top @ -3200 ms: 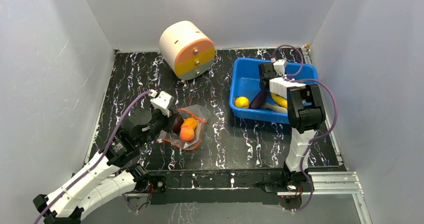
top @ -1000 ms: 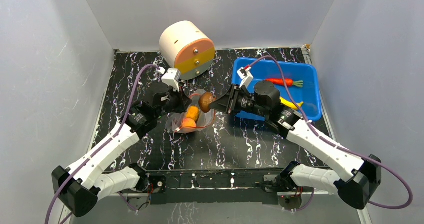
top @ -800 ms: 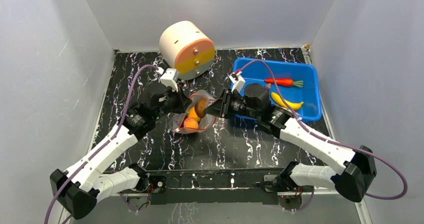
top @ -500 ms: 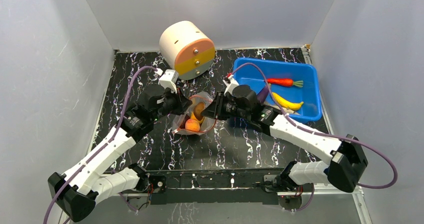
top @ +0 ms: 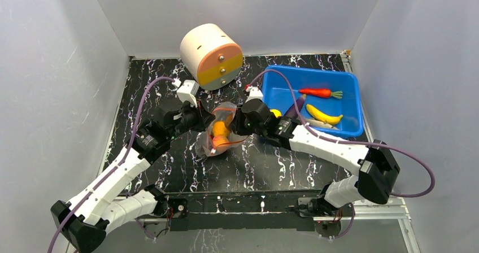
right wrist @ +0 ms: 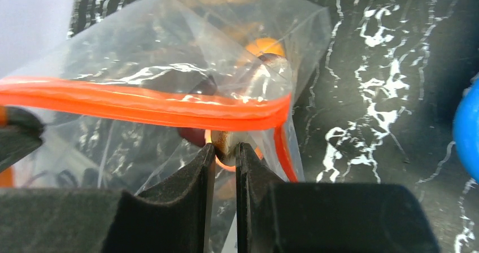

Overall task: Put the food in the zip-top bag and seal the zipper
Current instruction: Place the fake fruit in the zipper food storage bag.

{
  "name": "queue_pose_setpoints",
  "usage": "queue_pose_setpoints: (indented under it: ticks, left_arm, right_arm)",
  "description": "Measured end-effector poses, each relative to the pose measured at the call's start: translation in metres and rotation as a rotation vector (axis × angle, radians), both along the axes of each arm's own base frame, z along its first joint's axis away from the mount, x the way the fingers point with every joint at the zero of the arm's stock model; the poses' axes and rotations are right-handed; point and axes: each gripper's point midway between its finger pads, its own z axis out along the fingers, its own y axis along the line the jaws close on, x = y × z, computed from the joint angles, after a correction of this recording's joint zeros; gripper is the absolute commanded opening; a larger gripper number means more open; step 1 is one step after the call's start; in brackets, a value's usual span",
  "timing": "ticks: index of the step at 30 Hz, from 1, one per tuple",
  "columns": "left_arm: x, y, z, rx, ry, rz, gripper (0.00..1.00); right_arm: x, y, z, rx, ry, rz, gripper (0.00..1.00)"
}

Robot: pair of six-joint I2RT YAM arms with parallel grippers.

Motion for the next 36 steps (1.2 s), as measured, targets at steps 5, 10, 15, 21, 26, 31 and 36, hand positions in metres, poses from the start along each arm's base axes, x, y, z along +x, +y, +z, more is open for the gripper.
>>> queue_pose_setpoints:
  ticks: [5,10,15,21,26,31,36]
  left_arm:
    - [-0.002,0.002,0.002,-0.001,-0.007,-0.001,0.00]
    - [-0.003,0.003,0.001,0.005,-0.010,-0.004,0.00]
    - [-0.004,0.004,0.001,0.007,-0.012,-0.005,0.00]
    - [-0.005,0.005,0.002,0.016,-0.019,-0.009,0.00]
    - [-0.005,0.006,-0.001,0.033,-0.025,-0.016,0.00]
    - [-0.006,0.010,-0.009,0.069,-0.024,-0.020,0.00]
    - [-0.004,0.015,-0.013,0.108,-0.041,-0.019,0.00]
  right_arm:
    - [0.006,-0.006,-0.012,-0.119,-0.048,-0.063,0.02]
    - [0.006,-0.003,-0.021,-0.182,-0.067,-0.066,0.13]
    - [0.007,0.004,-0.028,-0.187,-0.063,-0.041,0.28]
    - [0.005,0.011,-0.034,-0.184,-0.045,-0.013,0.47]
    - [0.005,0.019,-0.019,-0.160,-0.059,0.015,0.54]
    - [0.005,0.019,0.010,-0.143,-0.108,0.046,0.59]
    - [0.002,0.007,0.045,-0.129,-0.174,0.059,0.57]
